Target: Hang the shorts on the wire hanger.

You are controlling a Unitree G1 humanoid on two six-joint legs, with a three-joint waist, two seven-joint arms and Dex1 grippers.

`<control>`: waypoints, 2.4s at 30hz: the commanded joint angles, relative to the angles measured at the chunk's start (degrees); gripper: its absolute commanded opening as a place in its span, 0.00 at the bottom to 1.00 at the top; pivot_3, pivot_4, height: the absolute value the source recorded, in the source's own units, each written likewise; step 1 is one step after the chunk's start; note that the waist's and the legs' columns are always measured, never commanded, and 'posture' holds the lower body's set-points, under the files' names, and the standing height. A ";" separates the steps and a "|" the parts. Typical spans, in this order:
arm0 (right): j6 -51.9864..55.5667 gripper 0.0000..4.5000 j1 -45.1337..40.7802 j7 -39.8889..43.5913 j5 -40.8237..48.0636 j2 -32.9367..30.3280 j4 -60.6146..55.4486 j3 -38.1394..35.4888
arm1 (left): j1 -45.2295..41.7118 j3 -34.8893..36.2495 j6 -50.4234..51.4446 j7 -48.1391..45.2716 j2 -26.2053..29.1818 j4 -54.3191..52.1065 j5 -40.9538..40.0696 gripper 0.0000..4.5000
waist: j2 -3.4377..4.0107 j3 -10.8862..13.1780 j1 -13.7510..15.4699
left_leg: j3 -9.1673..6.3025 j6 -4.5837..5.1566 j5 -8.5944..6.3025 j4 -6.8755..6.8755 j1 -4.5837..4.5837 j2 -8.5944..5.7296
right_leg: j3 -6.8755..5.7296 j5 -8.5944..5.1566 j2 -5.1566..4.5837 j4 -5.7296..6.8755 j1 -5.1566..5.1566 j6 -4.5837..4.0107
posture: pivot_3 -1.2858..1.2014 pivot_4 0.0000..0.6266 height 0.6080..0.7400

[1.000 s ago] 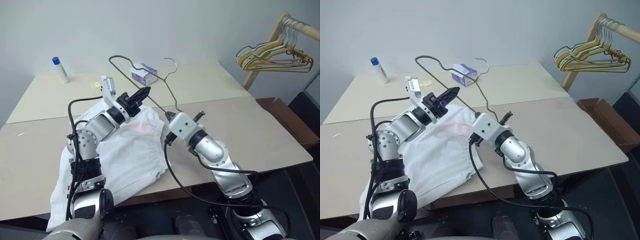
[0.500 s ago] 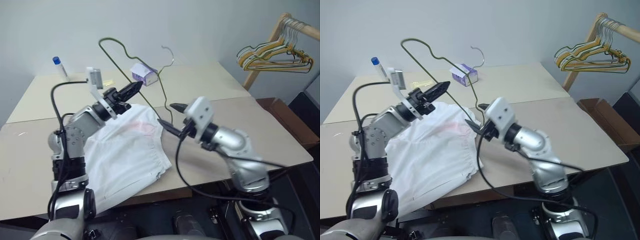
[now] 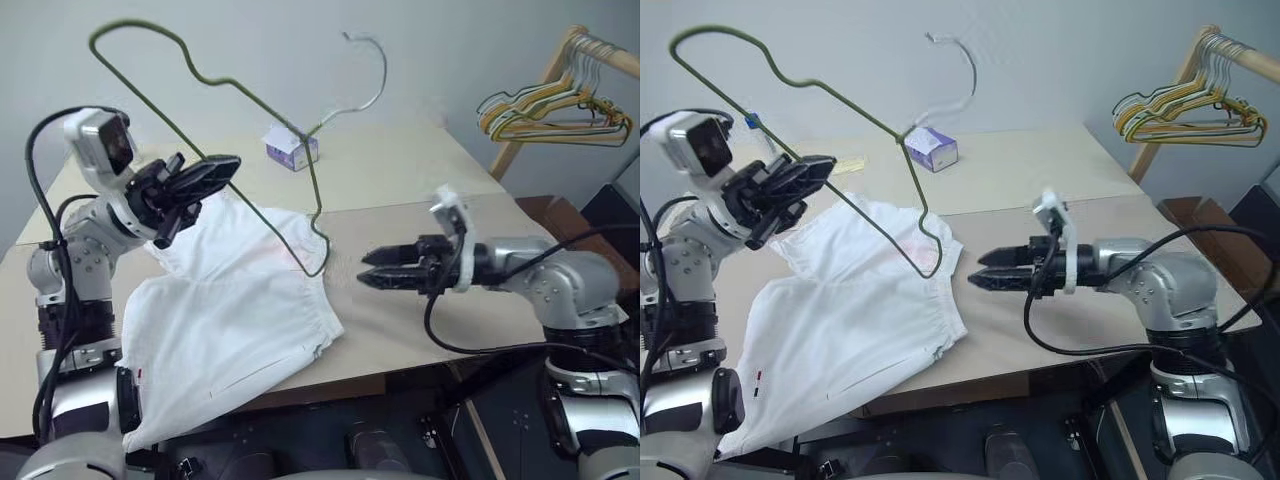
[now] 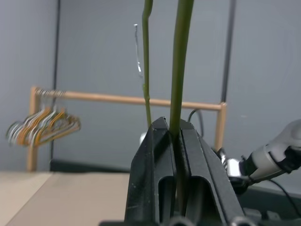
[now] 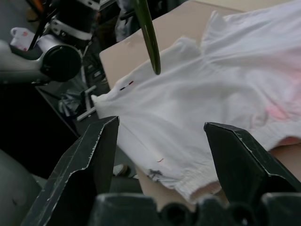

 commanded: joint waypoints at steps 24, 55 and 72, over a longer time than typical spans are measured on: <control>2.79 0.59 -10.54 -5.19 4.33 8.28 2.49 0.33 | 0.25 0.87 -2.38 -0.33 -4.33 -1.20 -0.32 0.00 | 0.00 0.00 1.28 | -0.02 0.00 0.00 0.06 -0.11 0.02 | -0.01 0.06 -0.01 0.08 -0.12 -0.06 | 0.49 0.00 1.00; 18.35 0.00 0.24 -19.09 11.51 -0.98 1.20 -12.30 | 18.16 -12.65 -25.46 4.38 13.33 -0.51 34.97 0.99 | 0.05 0.03 0.00 | 0.02 0.00 0.00 0.01 -0.17 0.04 | -0.02 0.06 -0.03 -0.03 -0.15 -0.07 | 0.47 0.00 1.00; 29.86 0.00 11.92 -9.52 9.10 -19.31 13.78 -3.24 | 25.16 -15.25 -28.57 1.64 17.93 -11.42 37.64 0.99 | 0.26 0.17 1.24 | 0.26 0.10 -0.06 0.04 -0.26 0.37 | -0.01 0.00 0.20 -0.41 -0.13 0.18 | 0.48 0.00 1.00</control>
